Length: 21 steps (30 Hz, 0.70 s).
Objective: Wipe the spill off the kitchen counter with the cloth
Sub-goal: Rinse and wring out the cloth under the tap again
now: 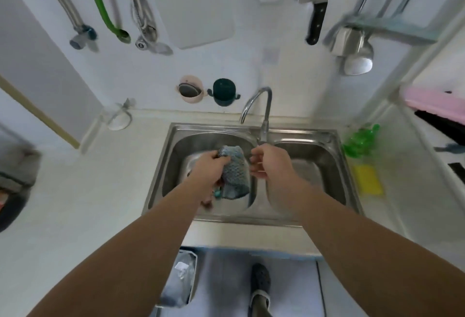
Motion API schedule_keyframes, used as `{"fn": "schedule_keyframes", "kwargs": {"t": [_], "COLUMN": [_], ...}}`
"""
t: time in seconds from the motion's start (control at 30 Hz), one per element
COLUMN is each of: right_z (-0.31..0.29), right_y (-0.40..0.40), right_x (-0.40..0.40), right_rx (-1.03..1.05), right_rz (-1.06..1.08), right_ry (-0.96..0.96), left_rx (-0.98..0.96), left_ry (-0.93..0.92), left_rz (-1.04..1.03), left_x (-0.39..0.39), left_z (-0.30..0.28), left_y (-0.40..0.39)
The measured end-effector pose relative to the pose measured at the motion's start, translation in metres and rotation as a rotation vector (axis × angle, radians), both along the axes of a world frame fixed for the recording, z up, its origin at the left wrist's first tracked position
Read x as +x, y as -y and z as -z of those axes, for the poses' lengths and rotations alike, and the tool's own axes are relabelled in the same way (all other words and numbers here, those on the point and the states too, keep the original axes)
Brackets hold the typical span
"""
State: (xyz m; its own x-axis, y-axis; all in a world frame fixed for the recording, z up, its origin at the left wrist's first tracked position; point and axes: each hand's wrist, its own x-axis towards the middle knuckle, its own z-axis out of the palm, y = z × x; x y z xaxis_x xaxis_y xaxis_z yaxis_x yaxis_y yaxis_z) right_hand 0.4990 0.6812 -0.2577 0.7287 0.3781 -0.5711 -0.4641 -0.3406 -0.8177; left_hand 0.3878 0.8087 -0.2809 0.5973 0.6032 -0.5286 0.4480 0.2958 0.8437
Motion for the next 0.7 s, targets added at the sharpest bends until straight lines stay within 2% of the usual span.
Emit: {"fn": "schedule_keyframes", "kwargs": {"t": [0.13, 0.23, 0.37, 0.5, 0.7], "right_z": [0.054, 0.084, 0.117, 0.143, 0.153], "right_y": [-0.040, -0.066, -0.102, -0.124, -0.121], "right_x": [0.081, 0.115, 0.145, 0.160, 0.160], "right_rx": [-0.168, -0.220, -0.250, -0.277, -0.315], "right_rz": [-0.160, -0.339, -0.513, -0.520, -0.559], "right_ry": [0.166, 0.305, 0.344, 0.295, 0.423], "left_rx": [-0.228, -0.306, -0.378, -0.456, -0.520], "left_ry": [-0.004, -0.003, -0.005, 0.020, -0.002], "left_rz": [-0.207, -0.281, -0.335, -0.351, -0.349], "left_x": [0.046, 0.067, 0.090, 0.107, 0.121], "left_z": [0.033, 0.053, 0.080, 0.100, 0.110], "left_y": [-0.020, -0.037, -0.060, -0.077, -0.088]}}
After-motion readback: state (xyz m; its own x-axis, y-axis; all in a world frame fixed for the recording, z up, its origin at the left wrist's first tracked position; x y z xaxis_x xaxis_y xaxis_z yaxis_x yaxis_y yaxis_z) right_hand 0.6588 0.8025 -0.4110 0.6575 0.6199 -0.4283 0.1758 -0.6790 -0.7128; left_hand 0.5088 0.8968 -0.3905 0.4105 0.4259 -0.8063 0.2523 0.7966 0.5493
